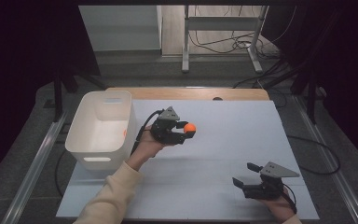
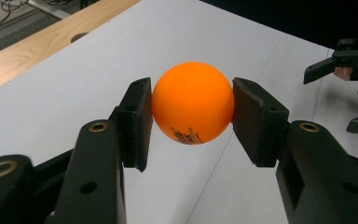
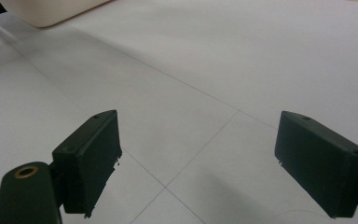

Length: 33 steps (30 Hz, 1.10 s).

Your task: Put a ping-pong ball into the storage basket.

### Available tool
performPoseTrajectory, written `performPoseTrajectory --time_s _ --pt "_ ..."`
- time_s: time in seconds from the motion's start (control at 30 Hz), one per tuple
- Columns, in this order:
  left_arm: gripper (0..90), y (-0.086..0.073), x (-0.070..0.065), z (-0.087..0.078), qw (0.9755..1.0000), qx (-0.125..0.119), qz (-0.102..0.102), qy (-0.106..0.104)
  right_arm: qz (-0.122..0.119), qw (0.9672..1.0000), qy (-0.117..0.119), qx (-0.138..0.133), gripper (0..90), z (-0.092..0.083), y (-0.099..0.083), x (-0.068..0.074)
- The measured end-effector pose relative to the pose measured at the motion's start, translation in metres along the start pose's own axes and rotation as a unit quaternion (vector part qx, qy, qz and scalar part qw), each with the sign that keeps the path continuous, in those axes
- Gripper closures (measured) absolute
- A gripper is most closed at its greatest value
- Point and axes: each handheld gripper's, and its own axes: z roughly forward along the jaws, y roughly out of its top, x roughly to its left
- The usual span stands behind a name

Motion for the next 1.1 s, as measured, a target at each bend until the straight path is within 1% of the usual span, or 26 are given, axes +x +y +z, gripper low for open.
performPoseTrajectory --time_s 0.13,0.43,0.7,0.83,1.1 --pt "49.9 0.000 0.002 -0.004 1.0000 -0.002 0.000 0.003 0.000 1.0000 0.000 0.000 14.9 0.000 0.000 0.000" --pt "49.9 0.002 0.008 -0.018 0.9997 -0.018 -0.008 0.012 -0.001 1.0000 -0.001 0.002 14.9 0.000 0.000 0.000" --pt "49.9 0.003 0.011 -0.024 0.9995 -0.024 -0.010 0.020 -0.001 1.0000 -0.001 0.001 14.9 0.000 0.000 0.000" --pt "49.9 0.003 0.015 -0.031 0.9991 -0.030 -0.013 0.025 -0.001 1.0000 -0.001 0.001 14.9 0.000 0.000 0.000" --pt "49.9 0.003 0.019 -0.040 0.9987 -0.039 -0.017 0.029 -0.001 1.0000 -0.003 0.001 14.9 0.000 0.000 0.000"
